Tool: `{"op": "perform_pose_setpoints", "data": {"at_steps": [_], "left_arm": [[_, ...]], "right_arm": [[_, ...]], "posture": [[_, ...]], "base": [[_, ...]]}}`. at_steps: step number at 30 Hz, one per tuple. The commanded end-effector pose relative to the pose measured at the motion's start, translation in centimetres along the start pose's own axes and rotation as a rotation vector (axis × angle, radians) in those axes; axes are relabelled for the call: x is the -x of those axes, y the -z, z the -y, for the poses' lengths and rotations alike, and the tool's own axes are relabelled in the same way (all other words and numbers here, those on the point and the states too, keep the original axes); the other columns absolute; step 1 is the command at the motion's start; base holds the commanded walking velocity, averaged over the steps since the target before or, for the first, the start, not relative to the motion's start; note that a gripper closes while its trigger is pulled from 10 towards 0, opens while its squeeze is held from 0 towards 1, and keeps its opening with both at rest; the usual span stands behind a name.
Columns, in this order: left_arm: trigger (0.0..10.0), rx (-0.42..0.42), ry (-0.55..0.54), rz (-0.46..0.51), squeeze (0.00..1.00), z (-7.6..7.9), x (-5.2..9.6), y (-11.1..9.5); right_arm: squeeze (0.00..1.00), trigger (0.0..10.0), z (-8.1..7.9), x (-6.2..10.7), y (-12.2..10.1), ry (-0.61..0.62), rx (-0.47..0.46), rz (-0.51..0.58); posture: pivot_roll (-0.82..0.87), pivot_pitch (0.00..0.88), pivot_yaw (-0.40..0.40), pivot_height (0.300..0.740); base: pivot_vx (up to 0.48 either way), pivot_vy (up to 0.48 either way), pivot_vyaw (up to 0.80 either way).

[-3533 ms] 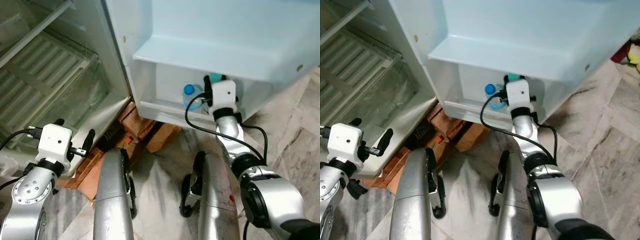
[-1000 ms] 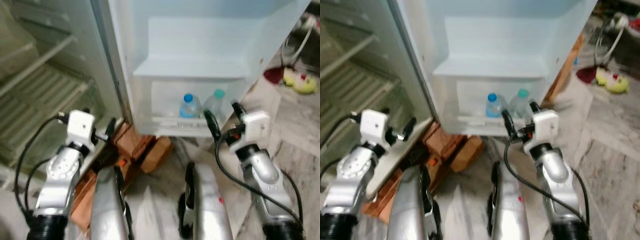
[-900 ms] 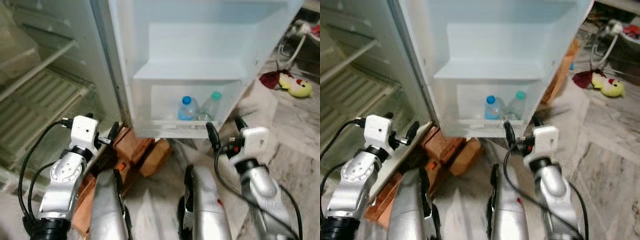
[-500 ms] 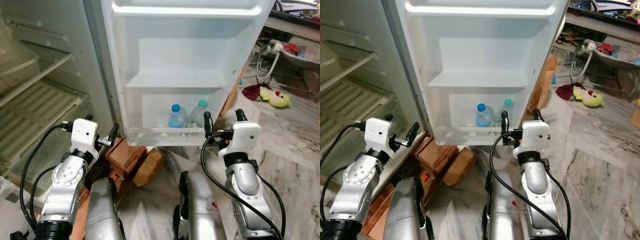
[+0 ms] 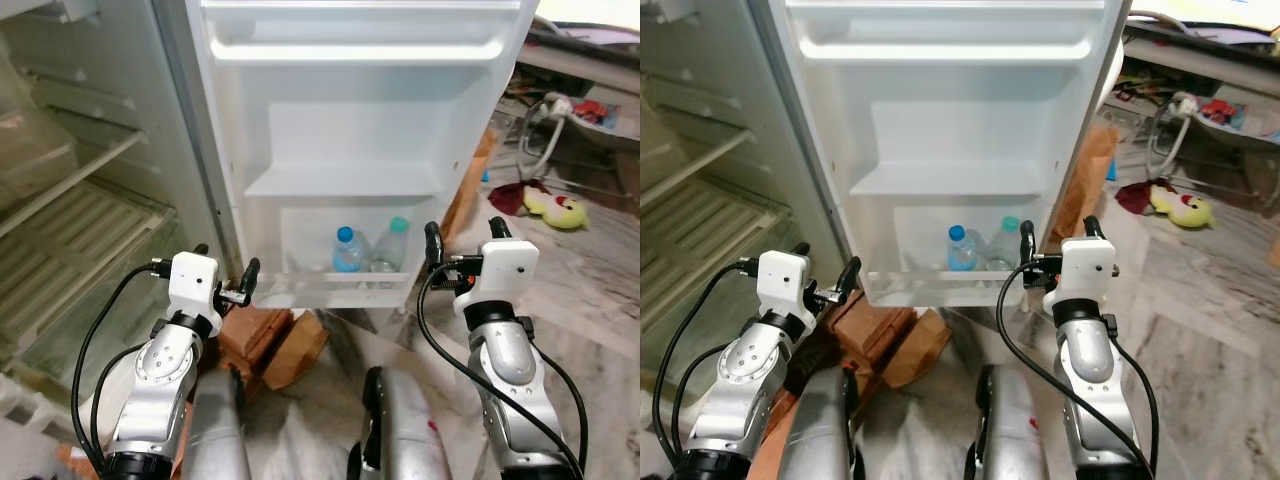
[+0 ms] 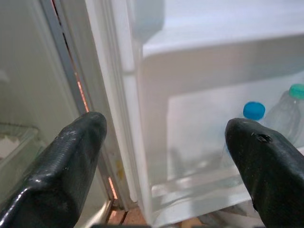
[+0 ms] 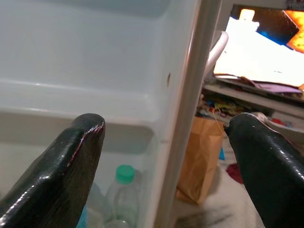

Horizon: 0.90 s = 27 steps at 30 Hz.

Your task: Restocking fridge

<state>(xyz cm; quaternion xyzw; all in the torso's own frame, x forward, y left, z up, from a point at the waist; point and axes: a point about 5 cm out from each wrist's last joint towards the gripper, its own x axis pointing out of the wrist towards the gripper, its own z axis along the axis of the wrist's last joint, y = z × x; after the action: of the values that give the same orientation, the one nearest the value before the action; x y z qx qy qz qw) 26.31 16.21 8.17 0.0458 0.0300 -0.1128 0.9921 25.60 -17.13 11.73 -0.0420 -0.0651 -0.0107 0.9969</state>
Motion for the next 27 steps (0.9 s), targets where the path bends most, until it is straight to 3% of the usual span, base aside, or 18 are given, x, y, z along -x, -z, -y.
{"op": "perform_pose_setpoints", "data": {"at_steps": [1, 10, 19, 27], "left_arm": [[10.0, -0.006, -0.017, 0.006, 0.0, -0.3, 0.1, -0.1], [10.0, -0.012, -0.022, 0.006, 0.0, -0.5, 0.6, -0.2], [10.0, -0.04, -0.046, 0.007, 0.0, -0.9, 0.9, -0.3], [10.0, -0.042, -0.052, -0.013, 0.0, -0.7, 0.9, -0.1]], "right_arm": [[0.0, 10.0, 0.5, -0.1, -0.1, 0.014, -0.002, -0.003], [0.0, 10.0, 0.7, -0.1, 0.0, 0.034, -0.041, -0.024], [0.0, 10.0, 0.5, 1.0, 0.4, 0.031, -0.045, -0.055], [0.0, 10.0, 0.6, 0.7, 0.3, 0.03, -0.07, -0.061]], "posture": [[0.01, 0.034, -0.08, 0.684], [0.0, 0.063, -0.076, 0.74], [0.0, 0.079, -0.075, 0.74], [0.01, 0.094, -0.081, 0.74]], "base": [[0.0, 0.0, 0.0], [0.0, 0.0, 0.0], [0.0, 0.0, 0.0], [0.0, 0.0, 0.0]]}}
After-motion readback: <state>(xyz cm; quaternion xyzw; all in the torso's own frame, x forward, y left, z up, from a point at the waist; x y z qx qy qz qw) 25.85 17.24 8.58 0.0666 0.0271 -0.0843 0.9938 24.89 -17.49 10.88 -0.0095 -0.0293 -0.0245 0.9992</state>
